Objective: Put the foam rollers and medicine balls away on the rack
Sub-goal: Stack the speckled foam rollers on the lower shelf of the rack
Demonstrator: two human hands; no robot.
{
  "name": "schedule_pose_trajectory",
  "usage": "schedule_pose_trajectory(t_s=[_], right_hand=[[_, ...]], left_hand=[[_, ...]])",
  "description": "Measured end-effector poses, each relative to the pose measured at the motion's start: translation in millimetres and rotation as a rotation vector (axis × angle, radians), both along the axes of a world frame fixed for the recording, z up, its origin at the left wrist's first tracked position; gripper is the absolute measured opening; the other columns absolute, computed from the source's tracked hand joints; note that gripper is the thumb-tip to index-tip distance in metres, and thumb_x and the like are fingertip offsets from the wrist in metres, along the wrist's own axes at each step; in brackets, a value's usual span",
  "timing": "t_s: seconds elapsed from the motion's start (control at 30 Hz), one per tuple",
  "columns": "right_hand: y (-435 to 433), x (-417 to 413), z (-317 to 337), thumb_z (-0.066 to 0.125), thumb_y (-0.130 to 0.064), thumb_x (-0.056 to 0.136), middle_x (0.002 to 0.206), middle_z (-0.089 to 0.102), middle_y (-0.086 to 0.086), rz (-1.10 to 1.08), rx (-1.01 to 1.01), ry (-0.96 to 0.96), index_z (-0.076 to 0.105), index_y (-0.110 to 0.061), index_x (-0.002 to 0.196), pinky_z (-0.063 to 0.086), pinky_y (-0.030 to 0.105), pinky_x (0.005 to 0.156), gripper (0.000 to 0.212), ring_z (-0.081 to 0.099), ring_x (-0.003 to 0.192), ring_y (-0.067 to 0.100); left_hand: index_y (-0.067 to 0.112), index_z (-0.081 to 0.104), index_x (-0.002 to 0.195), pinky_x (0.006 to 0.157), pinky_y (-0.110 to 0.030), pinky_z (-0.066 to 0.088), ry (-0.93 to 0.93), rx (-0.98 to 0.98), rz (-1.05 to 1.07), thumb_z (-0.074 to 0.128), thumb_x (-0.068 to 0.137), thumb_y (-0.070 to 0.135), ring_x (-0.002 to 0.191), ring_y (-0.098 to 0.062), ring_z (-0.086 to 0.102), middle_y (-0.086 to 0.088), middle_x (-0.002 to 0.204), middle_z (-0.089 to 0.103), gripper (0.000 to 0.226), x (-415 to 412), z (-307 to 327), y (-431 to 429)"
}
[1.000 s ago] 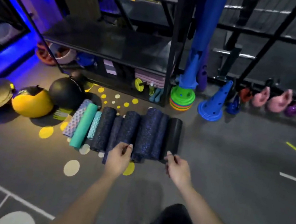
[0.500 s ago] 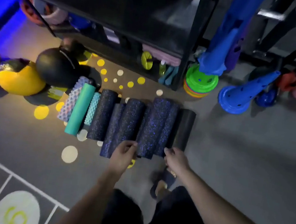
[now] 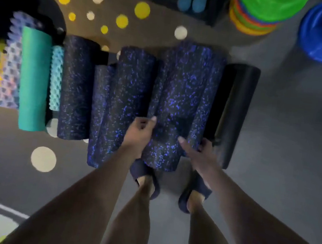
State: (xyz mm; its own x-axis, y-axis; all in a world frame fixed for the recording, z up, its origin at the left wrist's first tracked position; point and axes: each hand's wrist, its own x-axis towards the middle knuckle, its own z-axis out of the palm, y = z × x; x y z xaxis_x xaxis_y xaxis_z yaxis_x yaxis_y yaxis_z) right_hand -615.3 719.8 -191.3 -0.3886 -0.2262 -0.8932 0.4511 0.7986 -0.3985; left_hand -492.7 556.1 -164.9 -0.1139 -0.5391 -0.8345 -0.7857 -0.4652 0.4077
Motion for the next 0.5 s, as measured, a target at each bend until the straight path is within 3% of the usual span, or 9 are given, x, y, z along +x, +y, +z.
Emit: schedule_pose_trajectory(t_s=[0.07,0.17,0.23,0.27,0.33,0.37,0.5], right_hand=[[-5.7,7.0,-50.0,0.095,-0.06,0.051,0.13,0.067,-0.008,0.0,-0.045,-0.056,0.041,-0.02,0.145,0.054,0.04,0.102,0.116,0.068,0.114,0.011],[-17.3,22.6,-98.6,0.096,-0.068,0.034,0.14,0.058,-0.011,-0.022,-0.039,-0.054,0.031,-0.028,0.152,0.05,0.038,0.106,0.14,0.06,0.123,0.01],[-23.6,38.3,-99.8,0.098,-0.064,0.035,0.133,0.063,-0.011,-0.094,-0.033,-0.045,0.041,-0.027,0.145,0.054,0.035,0.101,0.129,0.063,0.118,0.008],[-26.2,47.0,-89.1,0.1,-0.056,0.042,0.126,0.066,-0.011,-0.13,-0.043,-0.053,0.048,-0.025,0.137,0.057,0.031,0.096,0.112,0.066,0.111,0.006],[-28.6,60.0,-50.1,0.099,-0.044,0.053,0.113,0.07,-0.013,-0.173,-0.036,-0.055,0.056,-0.028,0.12,0.059,0.023,0.085,0.081,0.068,0.097,0.0],[-29.8,63.2,-24.5,0.099,-0.045,0.05,0.112,0.072,-0.011,-0.198,-0.026,-0.047,0.058,-0.027,0.118,0.06,0.025,0.083,0.08,0.07,0.095,0.003],[-42.2,49.2,100.8,0.096,-0.065,0.036,0.11,0.076,0.0,-0.253,0.078,-0.16,0.058,-0.018,0.129,0.063,0.042,0.078,0.111,0.076,0.093,0.022]], left_hand=[[0.021,0.055,0.135,0.085,-0.028,0.04,-0.054,0.054,-0.017,0.051,0.094,0.066,0.111,-0.019,0.055,0.0,0.128,0.059,0.062,10.1,-59.0,-5.3],[0.027,0.046,0.149,0.105,-0.037,0.042,0.033,0.207,0.014,0.048,0.086,0.079,0.128,-0.021,0.053,0.003,0.147,0.052,0.082,22.7,-108.4,-0.9],[0.032,0.039,0.152,0.113,-0.042,0.039,0.07,0.299,0.065,0.053,0.072,0.09,0.132,-0.019,0.051,0.007,0.151,0.048,0.1,30.8,-117.9,9.5],[0.033,0.039,0.151,0.115,-0.044,0.038,0.071,0.31,0.07,0.054,0.069,0.091,0.133,-0.018,0.049,0.007,0.15,0.048,0.101,34.5,-112.8,13.8],[0.032,0.046,0.14,0.113,-0.045,0.04,0.073,0.28,0.14,0.056,0.074,0.085,0.125,-0.018,0.054,0.005,0.138,0.055,0.086,41.5,-82.1,18.4],[0.033,0.051,0.132,0.111,-0.044,0.042,0.067,0.271,0.181,0.058,0.075,0.084,0.12,-0.017,0.057,0.004,0.132,0.059,0.077,43.9,-57.1,18.2],[0.031,0.057,0.117,0.097,-0.032,0.045,0.075,0.272,0.225,0.061,0.084,0.07,0.103,-0.005,0.059,0.007,0.116,0.065,0.051,49.6,82.3,10.3]])
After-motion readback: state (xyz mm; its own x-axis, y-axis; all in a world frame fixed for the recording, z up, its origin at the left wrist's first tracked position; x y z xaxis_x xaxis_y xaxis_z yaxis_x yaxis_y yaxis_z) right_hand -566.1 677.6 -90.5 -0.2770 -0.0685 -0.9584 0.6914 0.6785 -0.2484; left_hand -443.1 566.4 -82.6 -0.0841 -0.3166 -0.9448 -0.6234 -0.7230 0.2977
